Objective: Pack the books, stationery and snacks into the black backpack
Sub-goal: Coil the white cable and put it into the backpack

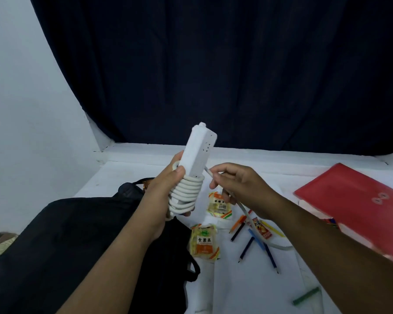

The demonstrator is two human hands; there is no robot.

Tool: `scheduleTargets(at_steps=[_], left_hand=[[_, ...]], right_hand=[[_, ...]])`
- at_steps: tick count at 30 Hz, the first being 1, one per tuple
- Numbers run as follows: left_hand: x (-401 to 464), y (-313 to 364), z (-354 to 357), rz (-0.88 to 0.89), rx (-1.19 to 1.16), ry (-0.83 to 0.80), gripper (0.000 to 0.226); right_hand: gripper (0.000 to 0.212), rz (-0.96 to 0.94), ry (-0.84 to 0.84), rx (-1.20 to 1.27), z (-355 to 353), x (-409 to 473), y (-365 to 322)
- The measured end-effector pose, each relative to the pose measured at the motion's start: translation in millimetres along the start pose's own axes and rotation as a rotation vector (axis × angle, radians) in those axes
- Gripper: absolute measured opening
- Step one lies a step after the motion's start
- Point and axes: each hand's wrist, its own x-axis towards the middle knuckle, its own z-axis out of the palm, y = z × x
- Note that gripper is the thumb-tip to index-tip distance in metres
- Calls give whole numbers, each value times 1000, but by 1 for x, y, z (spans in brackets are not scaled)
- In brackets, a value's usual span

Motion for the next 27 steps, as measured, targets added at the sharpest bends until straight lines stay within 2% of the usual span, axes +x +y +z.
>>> scheduleTargets(at_steps=[5, 11, 15, 19, 21, 23, 25, 27], left_hand=[[1, -1, 4, -21, 19, 167, 27], [3, -7, 6, -7, 173, 174, 39], [3, -12, 3, 15, 299, 148, 43], [4, -10, 1, 45, 416, 58, 49], [3, -7, 3, 99, 407, 113, 35], [4, -5, 3, 106, 349, 240, 23], [5, -5, 2, 69, 260, 310, 24], [6, -7, 1, 58, 317, 325, 28]], right_hand=[[30, -52, 94, -253, 12, -4, -5], [35, -103, 238, -498, 14, -3, -5], [27, -96, 208, -608, 11, -9, -6], [12, -130, 161, -619, 9, -13, -1], [14, -115, 140, -584, 6, -16, 2], [10, -78, 124, -553, -1, -21, 5], [13, -33, 87, -584, -7, -25, 6], [15, -13, 57, -710, -9, -27, 5]])
